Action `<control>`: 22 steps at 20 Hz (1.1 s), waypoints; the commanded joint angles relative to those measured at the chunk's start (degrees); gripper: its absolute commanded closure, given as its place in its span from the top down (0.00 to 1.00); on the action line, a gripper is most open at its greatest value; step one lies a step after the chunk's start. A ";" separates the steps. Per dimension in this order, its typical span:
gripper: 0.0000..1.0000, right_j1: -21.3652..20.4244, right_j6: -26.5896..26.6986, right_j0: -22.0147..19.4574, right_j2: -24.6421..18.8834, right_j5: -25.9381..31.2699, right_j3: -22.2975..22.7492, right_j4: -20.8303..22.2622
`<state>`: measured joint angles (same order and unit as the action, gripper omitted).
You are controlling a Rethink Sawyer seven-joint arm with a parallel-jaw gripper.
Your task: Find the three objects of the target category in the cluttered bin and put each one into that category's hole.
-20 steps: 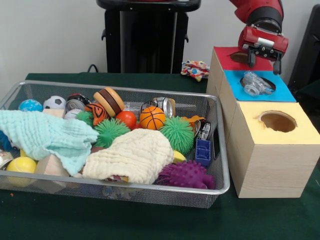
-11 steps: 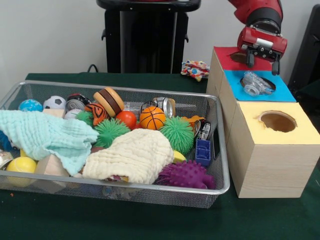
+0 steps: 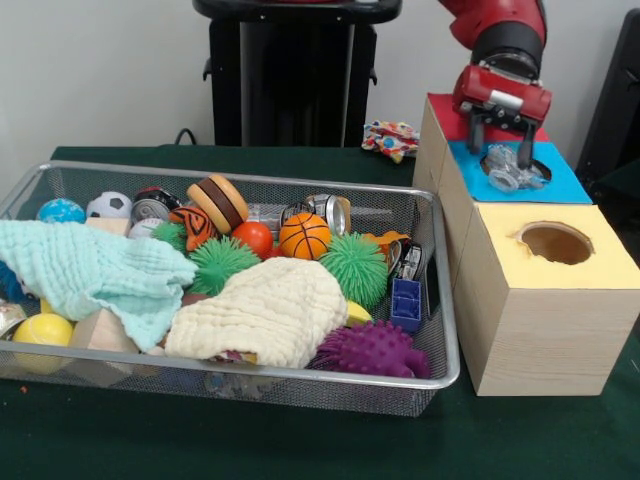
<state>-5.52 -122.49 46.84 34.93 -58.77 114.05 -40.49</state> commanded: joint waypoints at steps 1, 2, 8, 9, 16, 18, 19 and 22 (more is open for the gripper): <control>1.00 -3.17 -6.69 -9.31 -10.64 14.73 -5.83 10.56; 1.00 -3.53 -5.65 -9.83 -11.04 16.31 -6.03 11.01; 1.00 -6.61 -1.96 -14.17 -14.03 26.10 -7.27 16.16; 1.00 -7.15 -2.17 -15.15 -14.70 27.16 -7.45 17.76; 1.00 -8.75 -3.64 -17.19 -15.58 29.83 -8.57 23.27; 1.00 -8.81 -4.04 -17.00 -15.50 30.02 -8.63 23.60; 1.00 -8.87 -4.43 -17.06 -15.63 29.81 -8.64 23.90; 1.00 -8.68 -5.02 -16.97 -15.71 29.35 -8.58 24.06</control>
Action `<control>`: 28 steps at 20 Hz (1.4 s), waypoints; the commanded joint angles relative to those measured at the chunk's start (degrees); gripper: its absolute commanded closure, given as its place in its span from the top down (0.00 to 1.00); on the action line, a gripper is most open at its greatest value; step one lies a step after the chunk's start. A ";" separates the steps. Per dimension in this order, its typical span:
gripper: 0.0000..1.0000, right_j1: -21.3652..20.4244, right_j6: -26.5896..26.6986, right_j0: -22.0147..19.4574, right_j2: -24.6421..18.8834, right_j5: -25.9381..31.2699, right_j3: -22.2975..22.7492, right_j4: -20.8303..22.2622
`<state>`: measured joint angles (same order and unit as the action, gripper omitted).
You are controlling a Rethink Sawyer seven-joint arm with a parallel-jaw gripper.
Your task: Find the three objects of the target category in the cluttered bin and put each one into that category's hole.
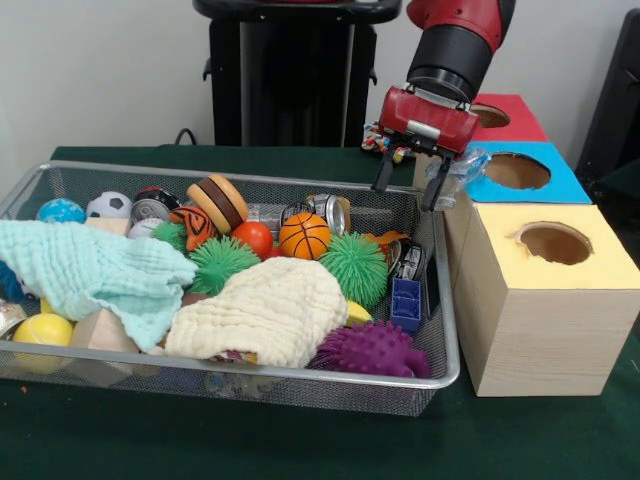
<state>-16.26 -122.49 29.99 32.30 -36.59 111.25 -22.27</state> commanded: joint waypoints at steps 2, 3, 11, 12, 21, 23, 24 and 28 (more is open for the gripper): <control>1.00 2.19 -5.19 -0.04 -13.11 7.03 -5.78 5.75; 1.00 2.21 -5.47 -0.14 -13.28 6.84 -5.75 5.80; 1.00 1.63 -7.34 -1.45 -14.90 5.00 -5.45 7.78; 1.00 1.79 -7.70 -1.07 -14.69 3.99 -5.38 7.37; 1.00 6.18 -6.48 6.88 -9.55 -3.50 -5.10 -3.69; 1.00 7.39 -6.22 9.38 -8.00 -6.69 -5.06 -7.17; 1.00 7.87 -5.88 10.66 -7.12 -7.57 -5.04 -8.96; 1.00 10.07 -5.42 14.46 -4.94 -11.51 -5.08 -15.13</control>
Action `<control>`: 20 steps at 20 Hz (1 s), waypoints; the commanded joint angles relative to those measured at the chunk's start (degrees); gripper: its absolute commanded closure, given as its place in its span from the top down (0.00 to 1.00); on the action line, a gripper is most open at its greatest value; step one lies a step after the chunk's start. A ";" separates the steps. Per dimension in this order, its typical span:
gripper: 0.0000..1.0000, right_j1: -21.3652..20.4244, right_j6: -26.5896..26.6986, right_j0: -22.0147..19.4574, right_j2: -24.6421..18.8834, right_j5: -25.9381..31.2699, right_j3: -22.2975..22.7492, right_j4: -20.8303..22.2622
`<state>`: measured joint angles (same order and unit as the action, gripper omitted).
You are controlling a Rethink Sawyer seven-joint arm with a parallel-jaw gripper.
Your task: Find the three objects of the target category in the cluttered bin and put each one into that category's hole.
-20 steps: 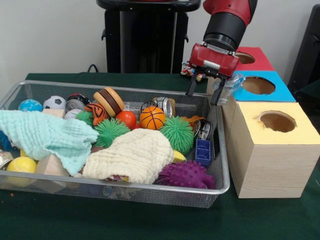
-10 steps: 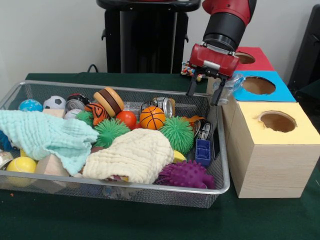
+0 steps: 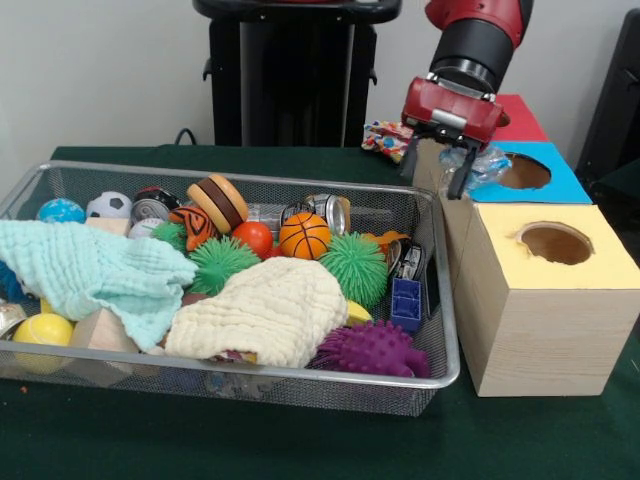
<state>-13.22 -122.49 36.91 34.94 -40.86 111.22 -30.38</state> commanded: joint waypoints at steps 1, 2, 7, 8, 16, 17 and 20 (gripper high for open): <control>1.00 7.55 -5.16 8.24 -7.17 -7.96 -5.16 -8.22; 1.00 8.12 -5.28 8.89 -7.17 -8.82 -5.15 -9.69; 1.00 9.54 -5.15 11.19 -5.95 -12.48 -4.98 -13.12; 1.00 9.29 -5.35 11.79 -5.67 -12.87 -4.41 -13.93; 1.00 8.60 -8.90 9.33 -5.54 -12.57 -4.47 -7.53; 1.00 8.41 -8.93 9.11 -5.35 -12.70 -4.37 -6.90; 1.00 7.94 -9.90 8.65 -5.29 -13.78 -4.12 -5.31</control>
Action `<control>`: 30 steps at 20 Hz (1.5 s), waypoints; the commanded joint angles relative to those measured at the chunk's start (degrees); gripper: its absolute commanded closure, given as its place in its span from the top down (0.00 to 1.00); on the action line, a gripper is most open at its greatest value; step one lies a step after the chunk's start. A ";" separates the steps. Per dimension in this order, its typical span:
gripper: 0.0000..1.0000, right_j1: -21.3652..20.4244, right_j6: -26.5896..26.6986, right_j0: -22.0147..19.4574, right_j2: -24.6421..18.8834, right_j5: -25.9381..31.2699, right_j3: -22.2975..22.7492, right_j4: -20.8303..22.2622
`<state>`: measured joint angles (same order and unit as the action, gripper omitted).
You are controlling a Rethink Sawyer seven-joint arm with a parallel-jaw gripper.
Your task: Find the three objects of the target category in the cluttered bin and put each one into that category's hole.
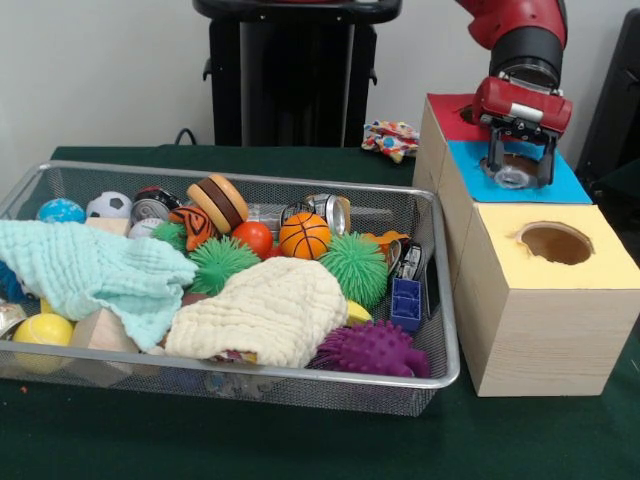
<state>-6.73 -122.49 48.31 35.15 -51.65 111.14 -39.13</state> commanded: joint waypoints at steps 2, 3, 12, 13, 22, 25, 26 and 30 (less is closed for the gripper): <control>1.00 1.40 -10.37 -2.92 -5.38 -3.83 -3.81 3.81; 1.00 1.53 -10.30 -2.85 -5.28 -4.23 -3.77 3.61; 1.00 2.18 -6.82 -1.12 -4.48 -4.19 -4.06 0.75; 1.00 2.02 -6.34 -0.97 -4.27 -3.93 -4.11 0.63; 1.00 -2.65 -5.27 -4.45 -0.15 -0.43 -3.64 6.78; 1.00 -6.94 -5.25 -10.43 0.15 4.10 -5.81 17.87; 1.00 -8.05 -5.03 -12.45 -0.22 5.76 -6.55 20.46; 1.00 -11.73 -3.13 -21.01 -2.73 13.02 -9.81 30.24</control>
<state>-12.92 -122.49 36.98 36.80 -50.35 110.37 -19.57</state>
